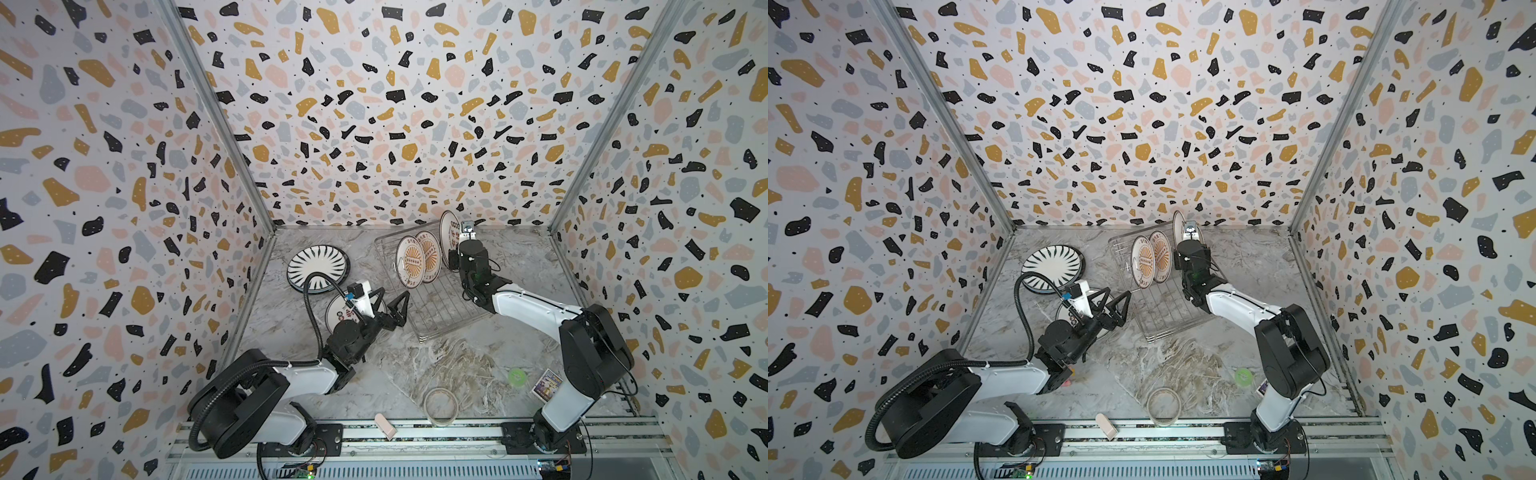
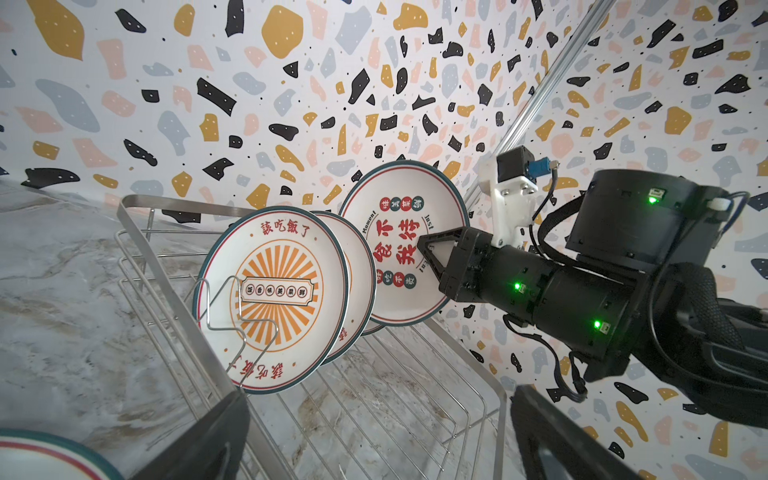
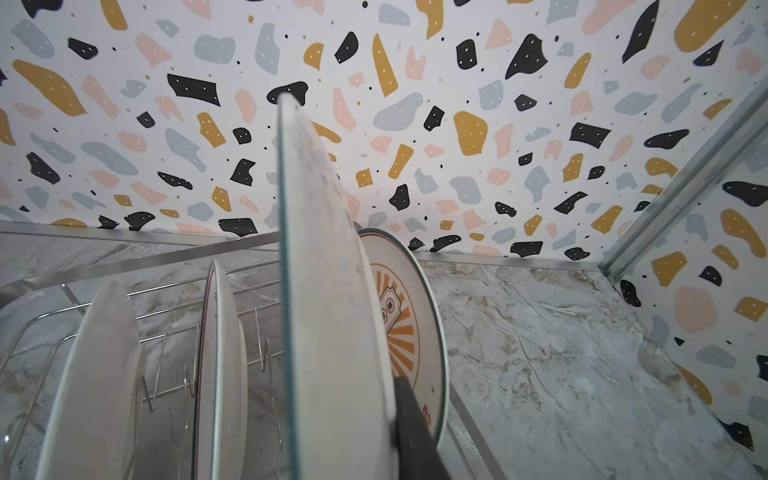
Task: Unload the plates from the dish rack
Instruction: 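Close the right gripper on the rim of the red-text plate in the rack, then lift the red-text plate out of the rack with the right gripper toward the left gripper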
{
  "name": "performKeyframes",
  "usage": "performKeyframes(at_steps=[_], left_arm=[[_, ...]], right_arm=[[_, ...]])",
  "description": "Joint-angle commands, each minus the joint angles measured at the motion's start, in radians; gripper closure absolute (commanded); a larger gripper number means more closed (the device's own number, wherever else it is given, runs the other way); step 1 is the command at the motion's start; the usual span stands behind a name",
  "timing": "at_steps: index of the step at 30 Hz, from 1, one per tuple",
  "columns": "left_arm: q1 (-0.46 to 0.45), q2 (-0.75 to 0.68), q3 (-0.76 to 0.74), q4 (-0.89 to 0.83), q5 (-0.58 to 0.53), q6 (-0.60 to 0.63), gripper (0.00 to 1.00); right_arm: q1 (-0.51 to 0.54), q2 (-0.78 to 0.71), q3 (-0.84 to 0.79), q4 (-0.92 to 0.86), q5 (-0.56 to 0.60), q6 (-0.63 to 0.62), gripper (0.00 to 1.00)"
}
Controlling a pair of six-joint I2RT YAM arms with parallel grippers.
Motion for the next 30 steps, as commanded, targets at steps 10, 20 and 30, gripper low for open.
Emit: performKeyframes(at_steps=[10, 20, 30], left_arm=[[-0.005, -0.086, -0.017, 0.034, 0.018, -0.026, 0.0], [-0.009, -0.121, 0.008, -0.015, 0.087, -0.026, 0.0], [-0.009, -0.118, 0.036, -0.031, 0.223, -0.02, 0.0]], right_arm=[[0.021, -0.301, -0.191, 0.123, 0.022, 0.027, 0.96], [0.021, -0.55, -0.39, 0.151, -0.093, 0.088, 0.96], [0.003, -0.704, -0.514, 0.182, -0.343, 0.163, 0.97]])
